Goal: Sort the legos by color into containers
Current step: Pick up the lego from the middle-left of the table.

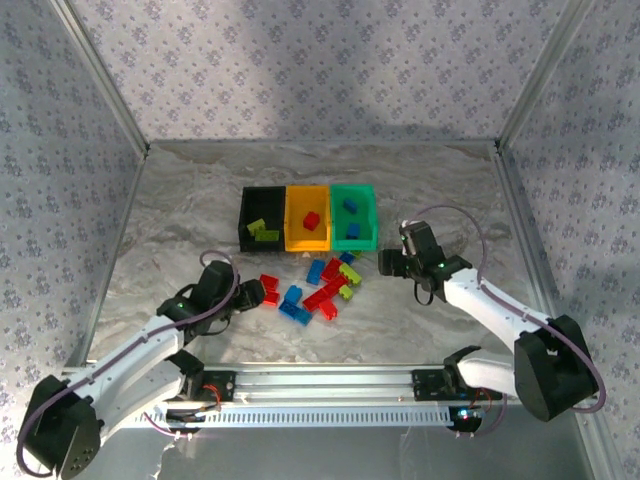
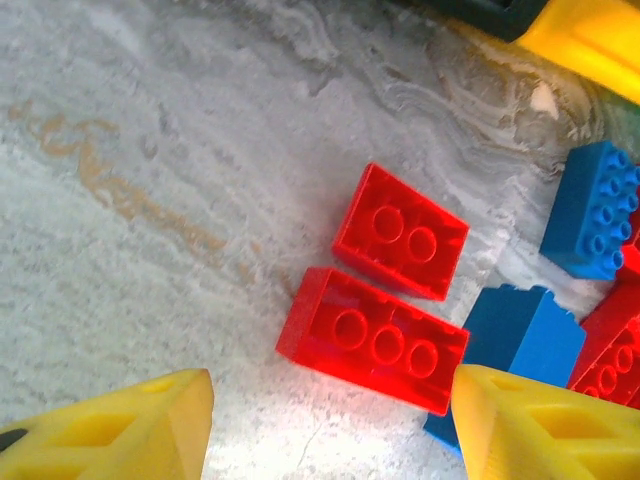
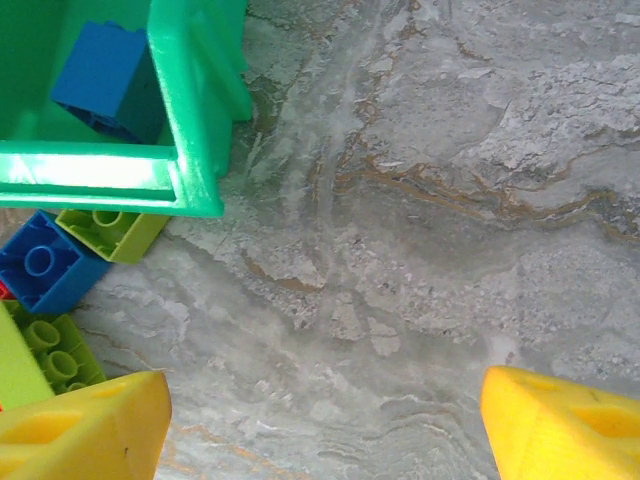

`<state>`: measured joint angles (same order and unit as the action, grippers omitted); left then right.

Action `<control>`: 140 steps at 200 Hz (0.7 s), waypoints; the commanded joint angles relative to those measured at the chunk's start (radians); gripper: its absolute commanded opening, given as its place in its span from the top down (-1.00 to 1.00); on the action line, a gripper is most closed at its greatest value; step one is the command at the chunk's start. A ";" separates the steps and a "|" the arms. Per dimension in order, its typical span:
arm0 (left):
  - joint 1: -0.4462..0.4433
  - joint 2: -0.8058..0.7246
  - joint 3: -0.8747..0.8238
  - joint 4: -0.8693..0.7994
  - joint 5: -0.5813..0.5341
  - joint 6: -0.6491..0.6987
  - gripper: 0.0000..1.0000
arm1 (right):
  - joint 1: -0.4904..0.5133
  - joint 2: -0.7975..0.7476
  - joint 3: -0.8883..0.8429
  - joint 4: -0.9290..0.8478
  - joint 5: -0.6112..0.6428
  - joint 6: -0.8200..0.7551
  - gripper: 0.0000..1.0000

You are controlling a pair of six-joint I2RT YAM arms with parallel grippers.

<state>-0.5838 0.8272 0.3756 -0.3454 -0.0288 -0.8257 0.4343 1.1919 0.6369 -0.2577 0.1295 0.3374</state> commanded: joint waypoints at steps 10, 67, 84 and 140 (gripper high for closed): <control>-0.009 0.033 0.069 -0.095 0.057 -0.013 -0.43 | -0.017 -0.011 -0.020 0.032 -0.043 -0.026 -0.66; -0.079 0.306 0.264 -0.213 0.054 0.047 -0.49 | -0.021 -0.006 -0.029 0.042 -0.050 -0.020 -0.66; -0.102 0.390 0.324 -0.246 0.038 0.070 -0.49 | -0.021 -0.005 -0.035 0.044 -0.049 -0.019 -0.66; -0.122 0.564 0.447 -0.379 -0.057 0.119 -0.50 | -0.023 0.004 -0.040 0.050 -0.049 -0.015 -0.66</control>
<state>-0.7025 1.3529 0.7872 -0.6353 -0.0463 -0.7483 0.4183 1.1919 0.6044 -0.2161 0.0891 0.3271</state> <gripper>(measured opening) 0.749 0.828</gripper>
